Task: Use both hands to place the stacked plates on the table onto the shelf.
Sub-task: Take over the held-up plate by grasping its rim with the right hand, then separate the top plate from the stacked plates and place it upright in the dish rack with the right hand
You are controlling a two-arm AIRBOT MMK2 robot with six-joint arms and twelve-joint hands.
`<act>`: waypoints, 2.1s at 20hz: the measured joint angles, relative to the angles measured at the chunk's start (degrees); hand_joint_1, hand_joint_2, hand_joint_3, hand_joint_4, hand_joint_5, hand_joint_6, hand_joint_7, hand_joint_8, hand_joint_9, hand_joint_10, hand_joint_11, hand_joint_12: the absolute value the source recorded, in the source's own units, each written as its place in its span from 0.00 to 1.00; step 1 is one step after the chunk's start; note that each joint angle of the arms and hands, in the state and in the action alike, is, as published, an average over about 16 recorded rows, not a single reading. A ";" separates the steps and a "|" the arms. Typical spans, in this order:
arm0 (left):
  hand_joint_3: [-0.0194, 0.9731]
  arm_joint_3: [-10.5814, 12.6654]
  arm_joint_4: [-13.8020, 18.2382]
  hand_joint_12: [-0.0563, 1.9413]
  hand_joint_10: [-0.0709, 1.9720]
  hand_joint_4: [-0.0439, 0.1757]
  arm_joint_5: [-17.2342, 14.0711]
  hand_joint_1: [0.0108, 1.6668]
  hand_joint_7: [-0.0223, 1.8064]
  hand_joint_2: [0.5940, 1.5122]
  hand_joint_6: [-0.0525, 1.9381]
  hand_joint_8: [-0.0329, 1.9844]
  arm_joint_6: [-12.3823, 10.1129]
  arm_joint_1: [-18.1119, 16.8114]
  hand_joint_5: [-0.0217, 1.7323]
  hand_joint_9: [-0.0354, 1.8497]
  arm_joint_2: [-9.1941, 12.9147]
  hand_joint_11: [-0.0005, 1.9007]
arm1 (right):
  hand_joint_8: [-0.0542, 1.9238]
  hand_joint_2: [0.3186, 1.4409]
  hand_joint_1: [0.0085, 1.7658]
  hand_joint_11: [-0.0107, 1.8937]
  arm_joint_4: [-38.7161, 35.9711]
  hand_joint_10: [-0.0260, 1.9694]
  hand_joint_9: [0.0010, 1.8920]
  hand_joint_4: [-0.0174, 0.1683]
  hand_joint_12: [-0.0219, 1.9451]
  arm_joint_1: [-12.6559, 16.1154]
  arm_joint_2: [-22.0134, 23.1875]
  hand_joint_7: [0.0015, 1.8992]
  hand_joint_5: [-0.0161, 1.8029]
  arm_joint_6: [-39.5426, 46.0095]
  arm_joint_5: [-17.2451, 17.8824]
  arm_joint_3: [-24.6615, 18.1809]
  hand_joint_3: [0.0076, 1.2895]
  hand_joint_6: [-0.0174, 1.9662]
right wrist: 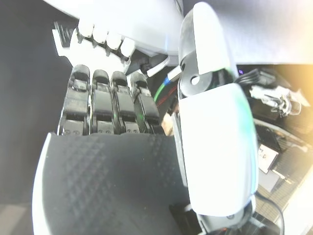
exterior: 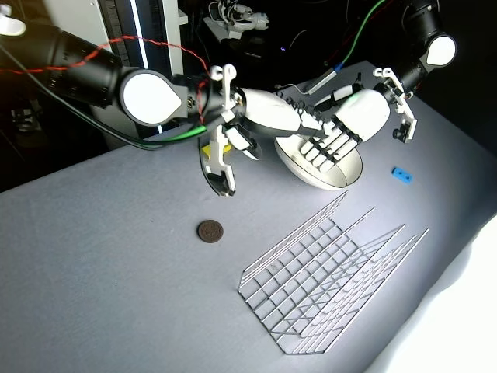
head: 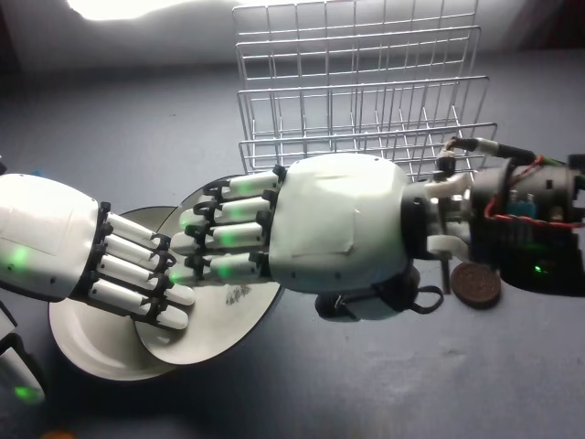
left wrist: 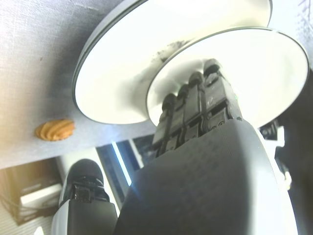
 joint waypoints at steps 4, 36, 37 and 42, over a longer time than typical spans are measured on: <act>0.04 0.01 -0.01 0.02 0.03 0.22 0.01 0.01 0.01 0.55 0.03 0.01 -0.02 0.00 0.02 0.03 0.00 0.01 | 0.03 0.64 0.66 0.02 1.42 0.02 0.06 0.09 0.31 0.21 -3.20 0.05 0.09 -0.04 -1.05 3.33 0.00 0.02; 0.04 3.05 -3.65 0.02 0.04 0.20 -0.56 0.01 0.02 0.56 0.03 0.01 -7.30 -7.25 0.02 0.03 3.32 0.01 | 0.28 0.57 0.62 0.53 3.36 0.02 0.72 0.16 0.55 -0.54 -8.93 0.59 0.54 -1.70 5.87 8.55 0.00 0.33; 0.04 3.11 -3.57 0.02 0.04 0.20 -0.64 0.01 0.02 0.56 0.03 0.01 -8.07 -8.07 0.02 0.03 3.96 0.01 | 0.30 0.57 0.62 0.53 3.36 0.02 0.72 0.16 0.55 -0.26 -8.70 0.59 0.55 -1.66 5.81 8.09 0.00 0.35; 0.04 2.85 -1.73 0.02 0.04 0.21 -1.05 0.01 0.02 0.56 0.03 0.01 -11.86 -12.77 0.02 0.03 7.48 0.01 | 0.36 0.58 0.65 0.52 3.36 0.02 0.73 0.18 0.57 1.37 -7.29 0.59 0.55 -1.49 5.50 5.41 0.00 0.41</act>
